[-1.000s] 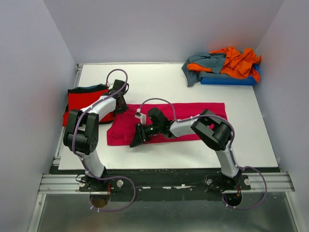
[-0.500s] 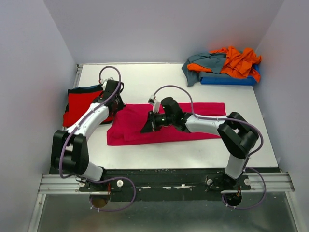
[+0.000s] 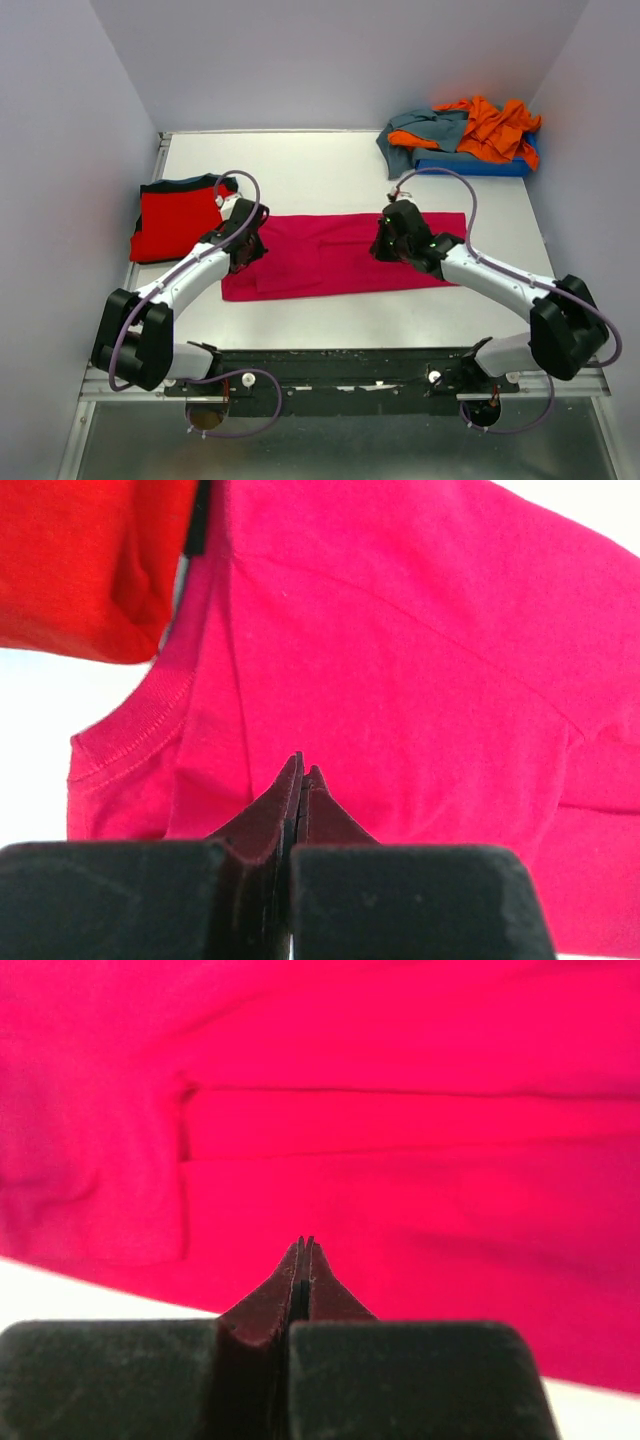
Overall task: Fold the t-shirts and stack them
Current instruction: Fold the other side of the tshirt into a rectangle, then rotate the tshirt 90 degrees
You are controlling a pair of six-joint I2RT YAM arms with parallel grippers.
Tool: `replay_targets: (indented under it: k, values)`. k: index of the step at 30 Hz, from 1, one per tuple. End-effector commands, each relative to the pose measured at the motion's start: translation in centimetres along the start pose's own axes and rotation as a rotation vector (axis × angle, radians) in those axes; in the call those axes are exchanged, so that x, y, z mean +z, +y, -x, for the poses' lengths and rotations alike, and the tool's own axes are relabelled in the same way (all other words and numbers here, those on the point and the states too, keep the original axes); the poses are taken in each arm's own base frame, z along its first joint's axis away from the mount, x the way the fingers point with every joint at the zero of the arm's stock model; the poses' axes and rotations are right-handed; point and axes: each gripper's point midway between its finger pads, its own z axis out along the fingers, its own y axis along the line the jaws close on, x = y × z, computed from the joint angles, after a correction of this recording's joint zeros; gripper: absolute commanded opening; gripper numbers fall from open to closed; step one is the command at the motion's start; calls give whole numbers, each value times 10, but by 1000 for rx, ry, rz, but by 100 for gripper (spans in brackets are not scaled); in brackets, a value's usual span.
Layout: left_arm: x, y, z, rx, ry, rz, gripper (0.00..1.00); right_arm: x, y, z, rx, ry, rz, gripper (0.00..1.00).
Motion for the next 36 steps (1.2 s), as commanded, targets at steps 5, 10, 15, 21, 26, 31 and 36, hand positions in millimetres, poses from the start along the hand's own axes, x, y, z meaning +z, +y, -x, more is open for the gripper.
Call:
replay_targets:
  k: [5, 10, 15, 21, 26, 31, 36]
  values:
    - [1, 1, 41, -81, -122, 110, 0, -39, -134, -23, 219, 8, -460, 0]
    - [19, -13, 23, -68, -42, 89, 0, -43, -167, -29, 336, 39, -600, 1]
    - [43, -15, 12, -52, 6, 119, 0, -32, -175, -43, 426, 101, -639, 1]
    - [66, -23, 2, -43, 77, 148, 0, -29, -182, -67, 455, 199, -708, 1]
    - [84, -34, 0, -25, 119, 147, 0, -33, -177, -89, 475, 289, -761, 1]
    - [108, -51, 8, 14, 147, 161, 0, -28, -152, -110, 418, 393, -787, 1]
    - [131, -91, 40, 66, 128, 142, 0, -16, -101, -143, 353, 476, -699, 1]
